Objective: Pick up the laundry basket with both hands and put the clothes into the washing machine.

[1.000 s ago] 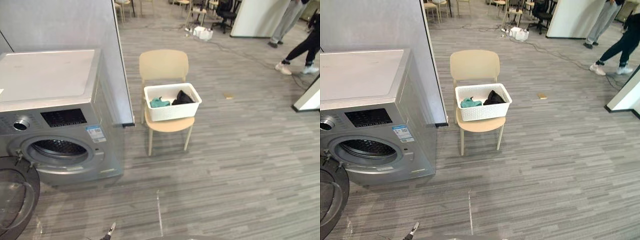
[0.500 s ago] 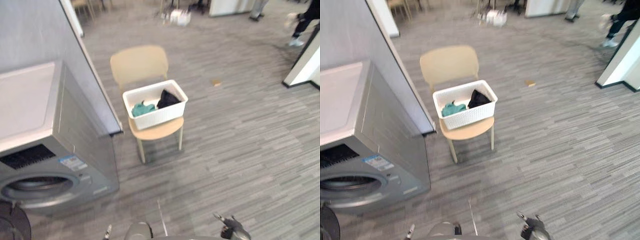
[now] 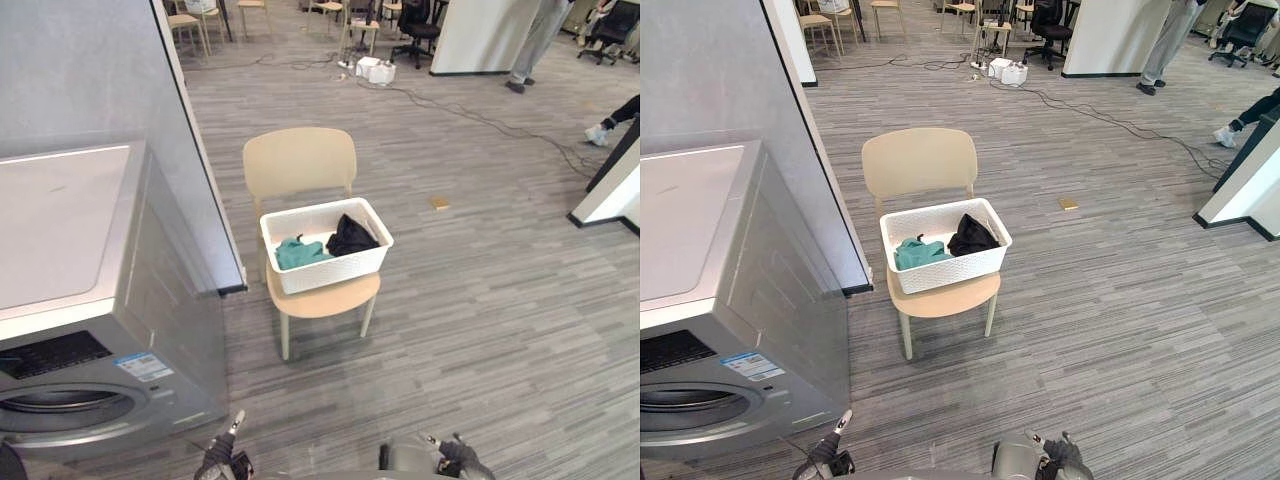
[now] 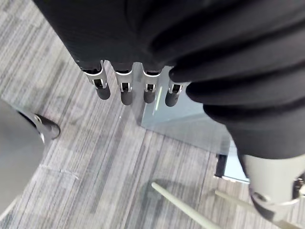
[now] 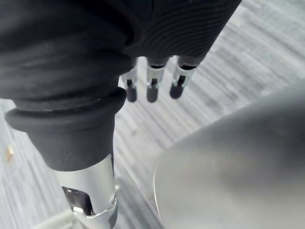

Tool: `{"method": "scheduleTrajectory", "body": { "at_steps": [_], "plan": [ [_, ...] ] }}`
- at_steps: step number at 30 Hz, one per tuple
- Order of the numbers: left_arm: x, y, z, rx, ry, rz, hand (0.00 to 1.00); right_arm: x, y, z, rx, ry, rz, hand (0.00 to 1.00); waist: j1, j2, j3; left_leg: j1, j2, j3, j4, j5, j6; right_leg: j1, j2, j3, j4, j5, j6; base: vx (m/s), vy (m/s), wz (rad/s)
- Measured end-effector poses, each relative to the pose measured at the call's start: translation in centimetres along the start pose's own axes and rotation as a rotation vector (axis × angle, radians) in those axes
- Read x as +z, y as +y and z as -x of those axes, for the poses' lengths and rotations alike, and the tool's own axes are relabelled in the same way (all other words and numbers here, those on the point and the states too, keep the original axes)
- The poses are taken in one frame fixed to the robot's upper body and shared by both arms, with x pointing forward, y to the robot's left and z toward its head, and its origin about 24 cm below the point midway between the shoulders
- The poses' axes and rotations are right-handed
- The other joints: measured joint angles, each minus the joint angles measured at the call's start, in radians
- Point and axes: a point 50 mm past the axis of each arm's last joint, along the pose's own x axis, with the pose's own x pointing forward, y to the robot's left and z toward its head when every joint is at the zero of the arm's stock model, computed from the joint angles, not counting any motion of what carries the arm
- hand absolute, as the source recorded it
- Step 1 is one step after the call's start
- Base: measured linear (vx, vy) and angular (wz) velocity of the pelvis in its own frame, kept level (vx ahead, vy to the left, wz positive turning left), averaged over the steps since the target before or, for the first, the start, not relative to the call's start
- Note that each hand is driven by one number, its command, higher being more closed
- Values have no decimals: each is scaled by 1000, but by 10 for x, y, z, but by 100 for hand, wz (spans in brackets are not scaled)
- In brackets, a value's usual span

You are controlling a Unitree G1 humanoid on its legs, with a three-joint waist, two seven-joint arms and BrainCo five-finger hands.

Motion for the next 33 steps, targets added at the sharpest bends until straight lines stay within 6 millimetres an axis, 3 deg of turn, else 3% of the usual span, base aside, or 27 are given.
{"method": "scheduleTrajectory", "body": {
  "at_steps": [2,3,4,5,6,8,13,15,17,19,20,21,22,24,25,26,27,28,29,30,31,33],
  "plan": [
    [1,-1,0,-1,-5,-6,0,-2,1,0,3,8,-9,0,-3,-14,7,32,1,-4,-30,-20,-27,31,3,-35,-266,39,-13,131,-227,35],
    [4,1,-1,5,-17,-1,0,-11,1,2,3,35,-19,0,1,-39,8,50,-17,-11,-46,-55,-68,78,3,-51,-442,41,-74,195,-290,17],
    [-1,-5,1,-3,3,20,0,-3,-1,-1,2,20,-4,0,10,-9,11,47,16,-27,-44,-59,-70,98,39,-51,-483,36,-73,195,-275,6],
    [-4,-7,1,-4,13,34,0,3,-3,-2,-2,1,0,0,4,9,11,39,29,-42,-46,-62,-73,97,54,-60,-497,31,-78,121,-183,-5],
    [-9,-13,3,-17,29,27,0,7,-7,-3,-13,-11,6,0,3,43,18,33,50,-69,-51,-61,-78,96,72,-80,-500,19,-91,77,-137,11],
    [-14,-15,4,-20,45,17,0,7,-7,-3,-12,-7,1,0,1,51,15,35,59,-90,-57,-49,-81,99,74,-99,-490,2,-99,76,-135,20],
    [-17,-8,3,12,64,77,0,4,-5,-2,-5,1,8,0,2,52,12,20,76,-123,29,-26,-98,184,58,-167,-522,-28,-107,76,-59,46],
    [-16,-3,3,26,60,77,0,4,-1,-2,11,-10,29,0,1,46,12,-111,79,-154,286,-23,-104,227,45,-199,-559,-28,-107,76,0,48],
    [-17,0,3,32,56,79,0,8,0,-2,18,-26,44,0,5,51,13,-202,88,-170,451,12,-143,238,47,-208,-562,-25,-103,59,33,17],
    [-16,7,3,47,47,72,0,13,9,-1,42,-54,53,0,6,32,15,-258,84,-157,562,85,-141,254,37,-194,-582,-18,-108,109,44,-10],
    [-17,8,3,49,49,69,0,13,13,0,51,-59,48,0,6,26,17,-260,93,-147,565,80,-131,259,34,-187,-595,-14,-107,138,76,-17],
    [-19,10,4,54,52,65,0,16,17,0,63,-74,49,0,1,38,10,-246,124,-90,530,55,-99,272,34,-186,-630,-4,-111,128,95,-5],
    [-19,11,4,54,53,61,0,19,17,1,64,-90,44,0,-4,41,8,-233,156,-36,466,32,-81,284,26,-186,-659,5,-106,129,108,7],
    [-17,12,3,57,43,58,0,21,17,1,60,-100,43,0,0,28,16,-231,195,10,324,16,-84,306,-8,-195,-679,12,-93,121,186,34],
    [-16,12,3,59,39,58,0,22,16,1,52,-102,43,0,4,21,19,-232,194,9,232,19,-89,318,-35,-202,-683,8,-68,128,347,39],
    [-16,9,4,51,38,40,0,23,14,1,42,-106,47,0,5,30,13,-230,184,-1,100,50,-122,327,-59,-205,-682,4,-36,104,356,18],
    [-20,5,5,48,49,30,0,25,8,0,30,-111,58,0,8,45,8,-228,173,-25,48,124,-191,321,-65,-196,-681,3,-10,81,389,-12],
    [-18,11,4,63,43,-2,0,23,17,0,54,-102,59,0,8,36,-7,-225,127,-10,54,94,-153,329,-89,-146,-713,7,4,76,293,-15],
    [-17,14,3,64,41,-21,0,21,21,1,64,-96,59,0,2,22,-13,-228,109,-9,58,85,-141,344,-92,-116,-737,14,12,166,302,-3],
    [-14,17,2,70,32,-39,0,18,24,2,72,-87,56,0,-5,-10,-25,-232,89,2,86,70,-131,360,-103,-77,-776,42,16,198,306,4],
    [-13,19,1,74,32,-41,0,16,25,2,72,-81,59,0,-1,-7,-24,-239,77,11,113,46,-128,371,-112,-59,-800,69,29,234,364,-11],
    [-11,23,0,82,31,-49,0,16,27,1,77,-74,69,0,5,-27,-37,-244,56,28,141,22,-111,384,-132,-45,-853,116,42,160,271,-26]
  ]
}}
